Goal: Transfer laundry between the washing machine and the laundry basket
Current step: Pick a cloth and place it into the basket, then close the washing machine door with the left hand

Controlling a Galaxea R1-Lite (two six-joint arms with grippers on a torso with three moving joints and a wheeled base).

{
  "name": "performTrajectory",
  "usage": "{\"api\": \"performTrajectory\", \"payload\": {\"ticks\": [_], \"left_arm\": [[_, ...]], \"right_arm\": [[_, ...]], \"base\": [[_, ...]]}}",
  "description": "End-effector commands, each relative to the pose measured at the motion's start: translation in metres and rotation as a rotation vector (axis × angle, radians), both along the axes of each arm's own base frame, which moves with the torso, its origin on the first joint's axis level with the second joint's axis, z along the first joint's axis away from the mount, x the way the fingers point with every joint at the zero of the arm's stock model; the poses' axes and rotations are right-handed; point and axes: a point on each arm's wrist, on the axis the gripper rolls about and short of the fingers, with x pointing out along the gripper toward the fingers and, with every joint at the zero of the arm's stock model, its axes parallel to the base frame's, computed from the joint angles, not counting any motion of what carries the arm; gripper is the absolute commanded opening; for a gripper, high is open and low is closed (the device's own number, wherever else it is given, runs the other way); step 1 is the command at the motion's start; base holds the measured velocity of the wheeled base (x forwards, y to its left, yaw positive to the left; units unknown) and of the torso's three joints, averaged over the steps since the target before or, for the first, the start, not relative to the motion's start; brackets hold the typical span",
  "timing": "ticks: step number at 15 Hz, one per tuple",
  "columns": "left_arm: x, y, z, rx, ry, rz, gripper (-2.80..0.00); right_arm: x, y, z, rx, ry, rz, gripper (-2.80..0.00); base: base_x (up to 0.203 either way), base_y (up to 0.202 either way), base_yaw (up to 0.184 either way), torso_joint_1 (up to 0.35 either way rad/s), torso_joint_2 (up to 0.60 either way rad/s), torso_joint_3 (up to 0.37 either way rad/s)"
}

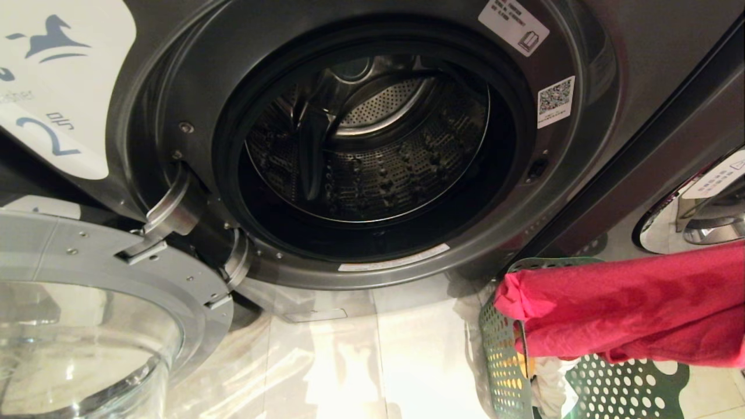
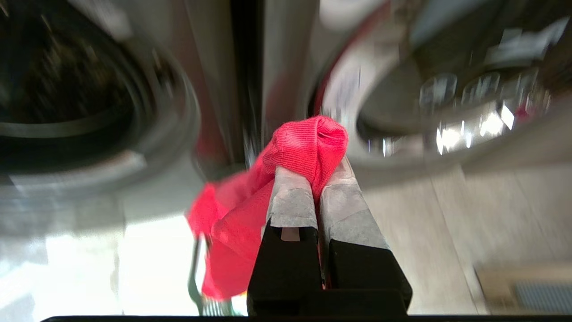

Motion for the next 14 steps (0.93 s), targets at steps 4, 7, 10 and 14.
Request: {"api": "performTrajectory", "payload": {"ticks": [4, 7, 10, 14], "left_arm": [[0.000, 0.000, 0.000, 0.000, 0.001, 0.000, -2.80], [0.000, 0.000, 0.000, 0.000, 0.001, -0.001, -2.80], [0.000, 0.000, 0.000, 0.000, 0.001, 0.000, -2.80], [0.000, 0.000, 0.000, 0.000, 0.001, -0.001, -2.80]], "right_arm": [[-0.006, -0.002, -0.053, -0.011, 0.103, -0.061, -2.80], [-0.009, -0.002, -0.062, -0.012, 0.114, -0.064, 0.00], [-0.009, -0.002, -0.062, -0.012, 0.114, -0.064, 0.00], [-0.014, -0.003, -0.052, -0.009, 0.078, -0.054, 0.00]], "base": [[0.000, 0.000, 0.000, 0.000, 0.00, 0.000], [0.000, 0.000, 0.000, 0.000, 0.00, 0.000], [0.000, 0.000, 0.000, 0.000, 0.00, 0.000], [0.000, 0.000, 0.000, 0.000, 0.00, 0.000]]}}
